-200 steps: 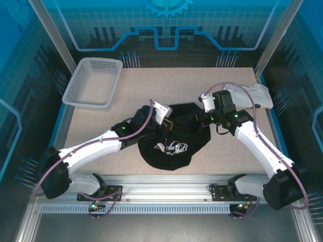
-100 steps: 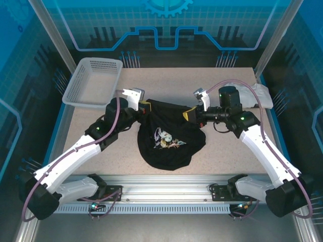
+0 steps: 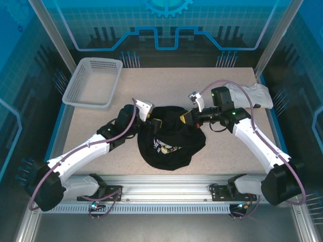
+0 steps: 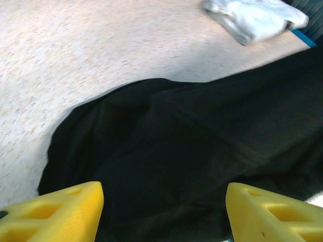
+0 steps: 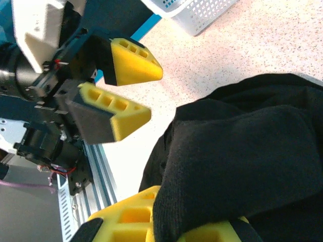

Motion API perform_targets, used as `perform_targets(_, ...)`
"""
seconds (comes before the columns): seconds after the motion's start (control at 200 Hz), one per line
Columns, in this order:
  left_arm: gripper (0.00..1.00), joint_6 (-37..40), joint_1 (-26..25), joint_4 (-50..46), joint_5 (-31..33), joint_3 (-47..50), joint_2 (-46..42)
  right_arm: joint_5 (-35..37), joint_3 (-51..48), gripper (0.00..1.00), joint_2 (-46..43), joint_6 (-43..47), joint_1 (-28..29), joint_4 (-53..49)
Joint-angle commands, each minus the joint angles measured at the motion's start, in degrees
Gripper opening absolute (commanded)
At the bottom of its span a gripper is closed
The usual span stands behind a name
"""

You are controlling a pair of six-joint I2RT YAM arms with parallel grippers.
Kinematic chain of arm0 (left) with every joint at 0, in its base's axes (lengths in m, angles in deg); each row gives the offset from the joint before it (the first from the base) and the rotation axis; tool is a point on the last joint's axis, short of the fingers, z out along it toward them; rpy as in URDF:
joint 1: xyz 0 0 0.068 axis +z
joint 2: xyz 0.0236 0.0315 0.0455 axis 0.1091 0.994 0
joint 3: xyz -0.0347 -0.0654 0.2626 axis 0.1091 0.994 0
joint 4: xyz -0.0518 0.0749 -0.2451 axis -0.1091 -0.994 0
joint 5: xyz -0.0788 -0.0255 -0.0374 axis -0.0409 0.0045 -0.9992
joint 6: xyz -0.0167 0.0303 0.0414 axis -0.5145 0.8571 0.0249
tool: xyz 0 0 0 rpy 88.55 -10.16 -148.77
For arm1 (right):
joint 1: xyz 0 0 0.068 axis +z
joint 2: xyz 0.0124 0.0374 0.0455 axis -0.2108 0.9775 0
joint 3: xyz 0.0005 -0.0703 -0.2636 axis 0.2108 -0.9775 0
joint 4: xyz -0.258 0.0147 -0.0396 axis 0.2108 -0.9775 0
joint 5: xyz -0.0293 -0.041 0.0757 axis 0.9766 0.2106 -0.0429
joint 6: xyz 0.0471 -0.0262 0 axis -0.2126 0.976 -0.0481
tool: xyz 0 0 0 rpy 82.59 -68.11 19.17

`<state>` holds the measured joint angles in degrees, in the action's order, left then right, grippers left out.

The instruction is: Fold the inside-out t-shirt

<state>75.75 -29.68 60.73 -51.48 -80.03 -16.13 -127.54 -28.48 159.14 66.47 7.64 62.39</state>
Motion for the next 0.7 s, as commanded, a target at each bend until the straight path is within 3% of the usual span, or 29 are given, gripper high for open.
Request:
perform_targets(0.0, 0.74, 6.49, -2.98, 2.61, -1.9, -1.33, 0.26, 0.41, 2.01, 0.0, -0.05, 3.55, -0.3, -2.93)
perform_targets(0.255, 0.81, 13.93, -5.89, 0.36, -2.22, -7.65, 10.29, -1.04, 1.64, 0.0, -1.2, 4.27, -0.3, -3.22)
perform_targets(0.38, 0.78, 14.72, -5.76, 0.11, -2.86, -12.83, 18.37, -1.34, 0.0, 0.0, -2.25, 4.23, -0.39, -2.29)
perform_targets(0.44, 0.65, 12.99, -5.7, -1.51, -5.67, -16.55, 21.87, -0.32, -1.59, 0.0, -3.01, 3.48, -0.69, -1.51)
perform_targets(0.505, 0.41, 10.76, -5.52, -4.42, -11.93, -20.48, 24.48, 2.62, -3.09, 0.0, -3.88, 1.8, -1.28, -0.6)
perform_targets(0.54, 0.26, 9.57, -5.37, -6.18, -14.51, -22.24, 25.33, 8.27, -3.31, 0.0, -4.21, -0.17, -1.4, -0.81)
perform_targets(0.595, 0.02, 6.48, -5.19, -8.87, -16.39, -24.01, 25.52, 22.93, -2.4, 0.02, -4.01, -4.06, -1.6, -3.76)
perform_targets(0.635, 0.0, 3.69, -4.82, -10.55, -17.92, -24.73, 24.83, 32.82, -1.59, 0.04, -3.59, -6.43, -1.49, -6.34)
perform_targets(0.695, 0.0, -1.99, -3.87, -10.61, -20.87, -24.14, 22.99, 40.43, -1.72, 0.1, -3.82, -7.8, -1.06, -7.53)
